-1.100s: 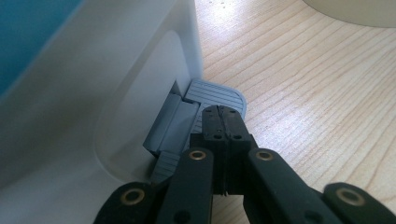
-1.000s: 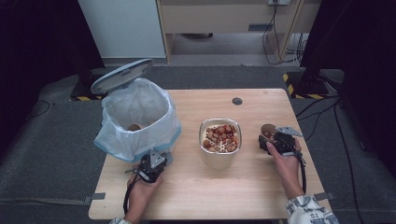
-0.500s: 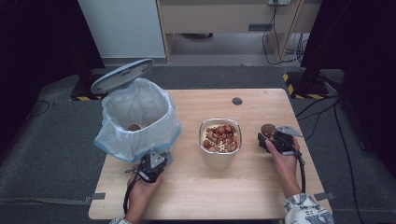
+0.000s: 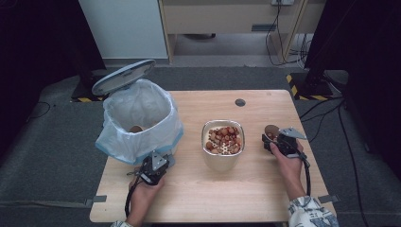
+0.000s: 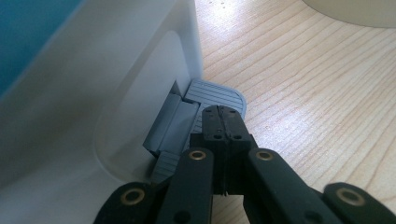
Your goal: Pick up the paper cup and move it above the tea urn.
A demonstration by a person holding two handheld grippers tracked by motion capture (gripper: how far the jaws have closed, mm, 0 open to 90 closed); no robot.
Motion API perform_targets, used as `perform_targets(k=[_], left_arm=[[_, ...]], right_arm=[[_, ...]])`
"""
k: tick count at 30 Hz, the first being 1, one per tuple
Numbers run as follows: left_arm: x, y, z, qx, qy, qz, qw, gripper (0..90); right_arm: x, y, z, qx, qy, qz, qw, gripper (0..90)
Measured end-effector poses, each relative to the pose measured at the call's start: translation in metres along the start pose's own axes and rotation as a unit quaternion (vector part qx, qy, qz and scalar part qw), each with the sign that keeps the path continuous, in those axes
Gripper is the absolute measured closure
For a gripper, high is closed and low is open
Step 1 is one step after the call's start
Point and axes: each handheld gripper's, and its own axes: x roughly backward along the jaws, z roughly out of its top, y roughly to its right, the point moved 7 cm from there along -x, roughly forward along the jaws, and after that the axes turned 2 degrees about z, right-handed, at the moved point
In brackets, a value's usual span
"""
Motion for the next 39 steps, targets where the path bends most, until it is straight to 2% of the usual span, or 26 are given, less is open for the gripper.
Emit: perform_targets(k=[8,14,20,26,30,39], left_arm=[[0.0,0.0,0.0,0.001,0.0,0.0,1.0,89.6],[0.0,0.0,0.0,0.001,0.0,0.0,1.0,89.5],[0.0,0.0,0.0,0.002,0.0,0.0,1.0,89.5],[0.0,0.0,0.0,0.002,0.0,-0.001,1.0,89.5],[0.0,0.0,0.0,0.002,0.0,-0.001,1.0,89.5],[0.0,0.0,0.0,0.003,0.0,-0.001,1.0,89.5]], right_arm=[[0.008,0.0,0.008,0.029,0.005,0.005,0.9996,33.0],[0.02,0.003,0.025,0.057,0.01,0.014,0.9982,33.2],[0.029,0.006,0.043,0.099,0.009,0.023,0.9948,33.4],[0.037,0.006,0.064,0.12,0.01,0.035,0.9921,33.4],[0.041,0.001,0.076,0.118,0.018,0.058,0.9911,33.5],[0.045,0.0,0.096,0.113,0.022,0.088,0.9895,33.8]])
